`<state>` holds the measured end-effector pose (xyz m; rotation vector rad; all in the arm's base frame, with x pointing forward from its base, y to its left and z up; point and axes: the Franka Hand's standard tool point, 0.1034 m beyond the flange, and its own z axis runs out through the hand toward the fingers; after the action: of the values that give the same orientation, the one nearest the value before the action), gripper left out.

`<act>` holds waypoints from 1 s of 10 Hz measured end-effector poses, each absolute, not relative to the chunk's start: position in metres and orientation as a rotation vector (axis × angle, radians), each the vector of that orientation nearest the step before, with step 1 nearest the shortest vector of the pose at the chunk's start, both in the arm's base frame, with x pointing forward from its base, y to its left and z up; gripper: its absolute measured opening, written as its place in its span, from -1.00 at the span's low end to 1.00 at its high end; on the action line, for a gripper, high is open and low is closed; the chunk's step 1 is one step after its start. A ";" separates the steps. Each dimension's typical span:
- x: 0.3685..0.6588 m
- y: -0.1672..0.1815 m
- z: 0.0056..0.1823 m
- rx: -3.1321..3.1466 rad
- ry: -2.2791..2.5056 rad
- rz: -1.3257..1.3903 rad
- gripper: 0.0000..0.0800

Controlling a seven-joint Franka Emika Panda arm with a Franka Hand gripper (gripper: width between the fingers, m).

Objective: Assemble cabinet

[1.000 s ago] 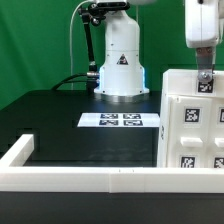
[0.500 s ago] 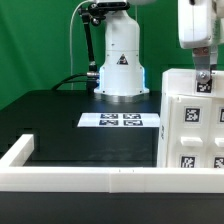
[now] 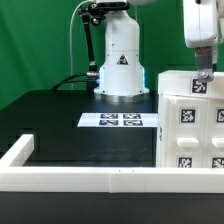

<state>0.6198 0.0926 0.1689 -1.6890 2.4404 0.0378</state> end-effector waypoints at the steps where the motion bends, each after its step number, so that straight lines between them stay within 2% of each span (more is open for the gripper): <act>1: 0.621 0.094 0.175 -1.683 2.426 0.042 0.99; 5: 0.621 0.098 0.175 -1.822 2.351 0.081 0.99; 7: 0.624 0.103 0.179 -2.245 1.981 0.067 0.99; 10: 0.622 0.101 0.177 -2.541 1.587 0.051 0.99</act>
Offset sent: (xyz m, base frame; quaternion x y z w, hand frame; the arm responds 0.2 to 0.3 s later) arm 0.0000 0.0000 0.0000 0.0000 0.0000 -0.0650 0.9979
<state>0.6222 0.1010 0.1770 -2.5407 1.5870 0.0514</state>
